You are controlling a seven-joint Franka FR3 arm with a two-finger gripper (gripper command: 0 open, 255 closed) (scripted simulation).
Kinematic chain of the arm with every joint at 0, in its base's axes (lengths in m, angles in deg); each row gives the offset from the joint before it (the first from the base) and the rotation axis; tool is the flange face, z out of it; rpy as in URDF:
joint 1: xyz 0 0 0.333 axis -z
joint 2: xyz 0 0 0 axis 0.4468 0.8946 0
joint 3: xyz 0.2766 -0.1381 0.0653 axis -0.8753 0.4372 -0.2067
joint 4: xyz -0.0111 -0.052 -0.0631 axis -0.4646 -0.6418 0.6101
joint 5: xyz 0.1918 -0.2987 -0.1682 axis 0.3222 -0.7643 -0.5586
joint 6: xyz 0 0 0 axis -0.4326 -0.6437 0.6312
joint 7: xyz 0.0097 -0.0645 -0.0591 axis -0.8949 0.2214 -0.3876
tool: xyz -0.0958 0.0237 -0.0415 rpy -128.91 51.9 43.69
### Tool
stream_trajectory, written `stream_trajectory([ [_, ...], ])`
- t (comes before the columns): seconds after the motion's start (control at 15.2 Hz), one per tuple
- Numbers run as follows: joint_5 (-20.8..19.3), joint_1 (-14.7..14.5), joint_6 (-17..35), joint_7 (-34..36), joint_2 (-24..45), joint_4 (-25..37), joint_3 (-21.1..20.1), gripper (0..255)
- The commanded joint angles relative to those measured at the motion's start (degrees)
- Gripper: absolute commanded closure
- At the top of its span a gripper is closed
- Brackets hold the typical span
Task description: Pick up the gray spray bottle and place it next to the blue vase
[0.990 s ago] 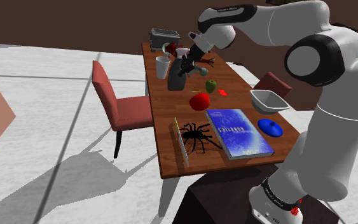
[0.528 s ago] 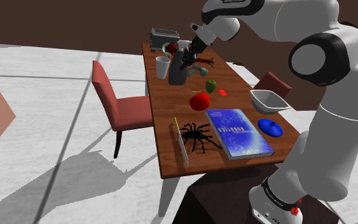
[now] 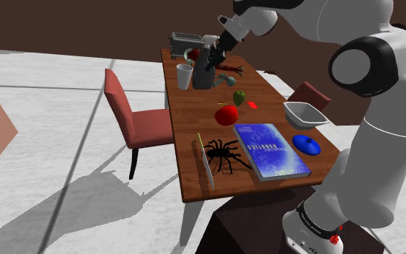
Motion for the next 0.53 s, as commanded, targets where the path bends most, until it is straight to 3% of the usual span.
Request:
stream_trajectory([
  [0.0, -0.32, 0.07, -1.31, 0.94, -0.08, 1.52, 0.07, 255],
  [0.46, -0.74, 0.9, -5.98, 3.47, 0.32, 7.14, 0.34, 255],
])
